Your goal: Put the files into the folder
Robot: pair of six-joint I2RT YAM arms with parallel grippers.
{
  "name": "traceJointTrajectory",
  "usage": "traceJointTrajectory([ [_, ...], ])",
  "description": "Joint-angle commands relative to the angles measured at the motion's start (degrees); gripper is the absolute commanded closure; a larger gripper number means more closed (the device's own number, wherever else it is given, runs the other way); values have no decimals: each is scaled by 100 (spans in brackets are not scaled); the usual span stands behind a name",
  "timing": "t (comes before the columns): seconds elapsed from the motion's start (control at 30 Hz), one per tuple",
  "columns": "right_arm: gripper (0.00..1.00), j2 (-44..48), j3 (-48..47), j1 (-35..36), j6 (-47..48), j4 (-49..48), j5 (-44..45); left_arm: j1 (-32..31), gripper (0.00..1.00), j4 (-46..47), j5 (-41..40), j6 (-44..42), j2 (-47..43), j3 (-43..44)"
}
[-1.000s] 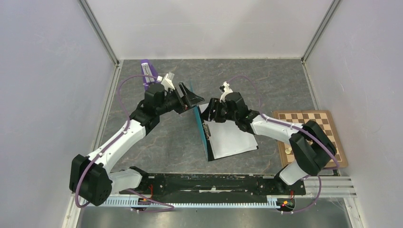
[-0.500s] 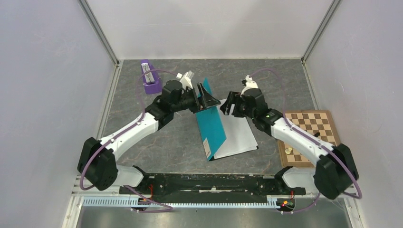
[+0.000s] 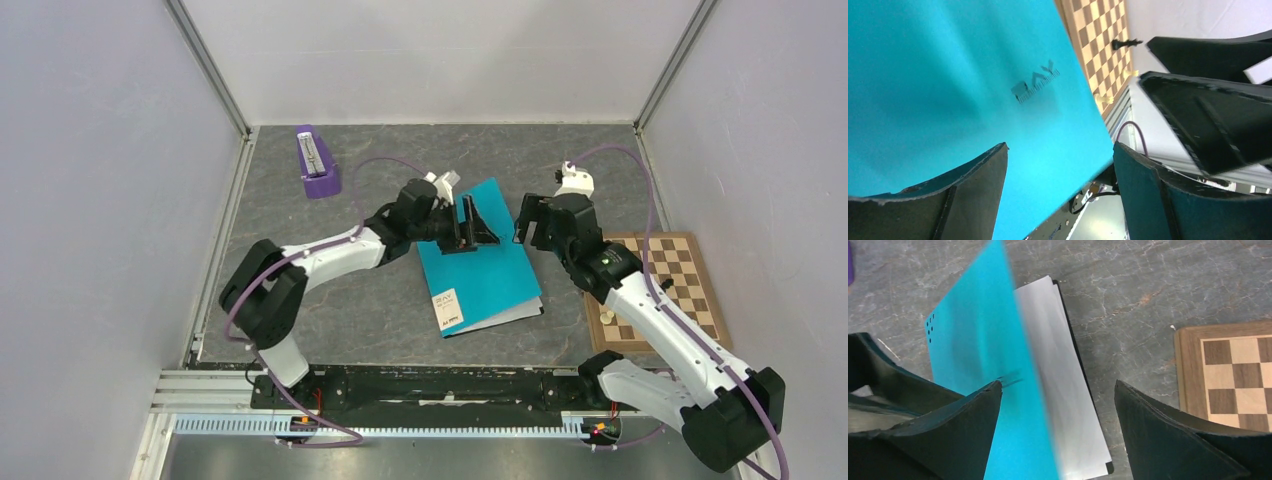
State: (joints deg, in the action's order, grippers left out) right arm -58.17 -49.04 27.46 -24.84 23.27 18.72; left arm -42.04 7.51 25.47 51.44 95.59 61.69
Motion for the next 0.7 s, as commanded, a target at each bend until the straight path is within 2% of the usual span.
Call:
traceJointTrajectory([
  [0.0,14,66,-13,-14,156,157,253,-252,16,349,107,-156,530,274],
  [0.27,14,47,385,-5,91,18,4,-305,16,-384,-462,-314,1041,-60],
  [0.43,14,-9,693,-13,-15,-150,-262,-246,16,-1581,-1194,-705,924,-204],
  [0.57,14,-48,855,-13,-80,-286,-439,-4,16,-2288,-1675,-987,745,-424],
  [0.67,14,-87,943,-4,-130,-368,-561,393,16,-2405,-1676,-1076,567,-770],
])
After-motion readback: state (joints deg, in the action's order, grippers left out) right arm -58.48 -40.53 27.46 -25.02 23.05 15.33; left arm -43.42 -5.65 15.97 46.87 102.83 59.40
